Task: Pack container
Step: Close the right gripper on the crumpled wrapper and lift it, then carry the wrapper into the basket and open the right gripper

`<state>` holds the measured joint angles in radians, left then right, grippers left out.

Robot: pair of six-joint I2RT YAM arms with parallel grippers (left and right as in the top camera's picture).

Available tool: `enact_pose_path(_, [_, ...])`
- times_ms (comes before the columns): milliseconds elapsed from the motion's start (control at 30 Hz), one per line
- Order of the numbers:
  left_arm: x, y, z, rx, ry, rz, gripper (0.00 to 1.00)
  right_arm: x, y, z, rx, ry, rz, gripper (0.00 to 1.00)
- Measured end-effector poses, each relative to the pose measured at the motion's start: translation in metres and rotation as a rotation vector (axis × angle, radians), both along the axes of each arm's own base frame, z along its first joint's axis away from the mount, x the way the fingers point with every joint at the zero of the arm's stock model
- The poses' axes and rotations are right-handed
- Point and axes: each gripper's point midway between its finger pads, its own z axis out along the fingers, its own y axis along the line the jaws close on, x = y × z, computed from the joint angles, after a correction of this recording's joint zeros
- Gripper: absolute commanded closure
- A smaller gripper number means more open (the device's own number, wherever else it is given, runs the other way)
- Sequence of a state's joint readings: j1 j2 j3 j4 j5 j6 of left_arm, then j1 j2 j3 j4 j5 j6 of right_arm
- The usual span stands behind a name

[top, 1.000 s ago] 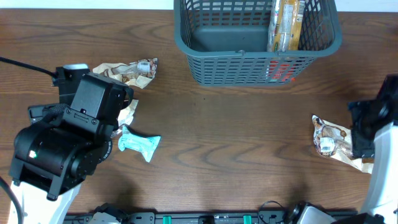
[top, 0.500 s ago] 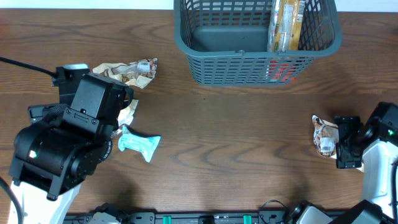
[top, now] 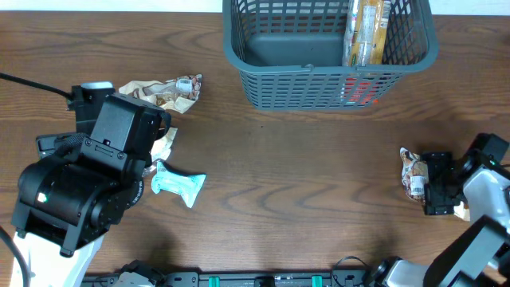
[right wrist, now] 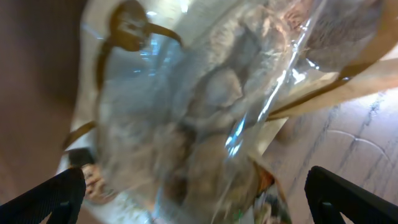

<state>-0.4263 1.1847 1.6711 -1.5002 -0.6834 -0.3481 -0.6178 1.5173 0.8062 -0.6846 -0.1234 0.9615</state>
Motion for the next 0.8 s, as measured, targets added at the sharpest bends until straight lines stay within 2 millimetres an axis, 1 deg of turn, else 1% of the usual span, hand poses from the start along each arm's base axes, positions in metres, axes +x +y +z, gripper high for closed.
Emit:
enact_pose_path(100, [0.0,0.0,0.0,0.0,0.0,0.0,0.01,-0.002,0.001,-0.01,0.019,0.027,-0.002,0.01])
enact_pose_path(133, [0.0,0.0,0.0,0.0,0.0,0.0,0.01,-0.003,0.002,-0.012,0.024,0.033,-0.003,0.03])
enact_pose_path(267, [0.0,0.0,0.0,0.0,0.0,0.0,0.01,-0.006,0.002,-0.014,0.029,0.055,-0.025,0.16])
enact_pose_path(300, [0.0,0.0,0.0,0.0,0.0,0.0,0.01,-0.008,0.002,-0.015,0.03,0.065,-0.029,0.25])
enact_pose_path(333, [0.0,0.0,0.0,0.0,0.0,0.0,0.01,-0.01,0.002,-0.016,0.028,0.074,-0.036,0.38])
enact_pose_path(367, [0.0,0.0,0.0,0.0,0.0,0.0,0.01,-0.012,0.002,-0.016,0.028,0.081,-0.042,0.49])
enact_pose_path(433, [0.0,0.0,0.0,0.0,0.0,0.0,0.01,-0.011,0.001,-0.013,0.025,0.078,-0.054,0.78])
enact_pose_path(467, [0.0,0.0,0.0,0.0,0.0,0.0,0.01,-0.008,-0.001,-0.009,0.016,0.067,-0.061,0.95])
enact_pose_path(500, [0.0,0.0,0.0,0.0,0.0,0.0,0.01,-0.004,-0.005,-0.003,0.0,0.046,-0.065,0.99])
enact_pose_path(667, [0.0,0.0,0.0,0.0,0.0,0.0,0.01,-0.005,-0.008,-0.002,-0.004,0.044,-0.081,0.99])
enact_pose_path(800, [0.0,0.0,0.0,0.0,0.0,0.0,0.01,-0.003,-0.008,0.0,-0.005,0.039,-0.061,0.99])
